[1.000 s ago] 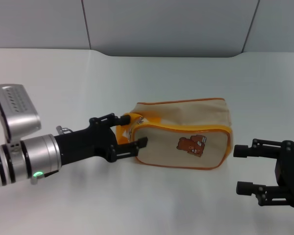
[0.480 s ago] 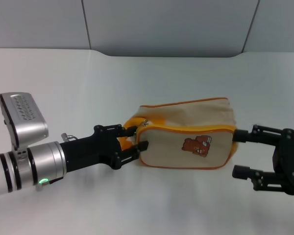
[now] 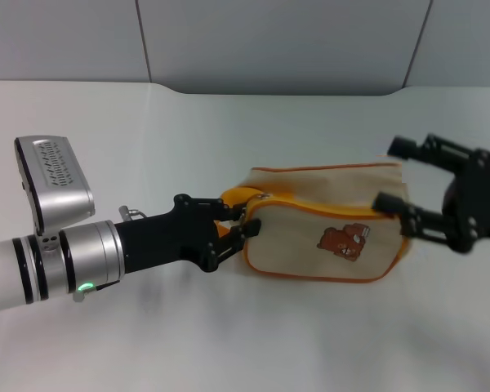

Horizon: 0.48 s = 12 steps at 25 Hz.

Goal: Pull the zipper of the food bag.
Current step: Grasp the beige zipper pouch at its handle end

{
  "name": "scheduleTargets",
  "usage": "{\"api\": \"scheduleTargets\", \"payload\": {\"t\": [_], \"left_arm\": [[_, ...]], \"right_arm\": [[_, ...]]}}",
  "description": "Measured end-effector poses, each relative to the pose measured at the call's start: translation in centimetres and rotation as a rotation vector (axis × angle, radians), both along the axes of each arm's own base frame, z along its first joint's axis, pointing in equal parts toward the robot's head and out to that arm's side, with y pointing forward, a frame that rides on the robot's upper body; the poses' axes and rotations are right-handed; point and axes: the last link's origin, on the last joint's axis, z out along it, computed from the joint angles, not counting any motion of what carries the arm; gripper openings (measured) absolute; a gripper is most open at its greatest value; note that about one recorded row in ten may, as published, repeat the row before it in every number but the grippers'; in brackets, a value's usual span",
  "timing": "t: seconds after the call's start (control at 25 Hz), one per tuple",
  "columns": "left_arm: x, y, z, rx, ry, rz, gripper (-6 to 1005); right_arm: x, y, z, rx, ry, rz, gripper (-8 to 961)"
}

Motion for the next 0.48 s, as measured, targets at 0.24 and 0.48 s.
{"api": "scheduleTargets", "payload": {"t": [0.24, 0.48], "left_arm": [[1.1, 0.1, 1.1, 0.003, -0.035, -0.089, 242], [1.9, 0.8, 2.6, 0.016, -0.032, -0.155, 197]], "right_arm": [[-1.0, 3.0, -0.8, 0.204, -0.042, 0.013, 744], [-1.9, 5.1, -4.0, 0.228, -0.261, 0.109, 743]]}}
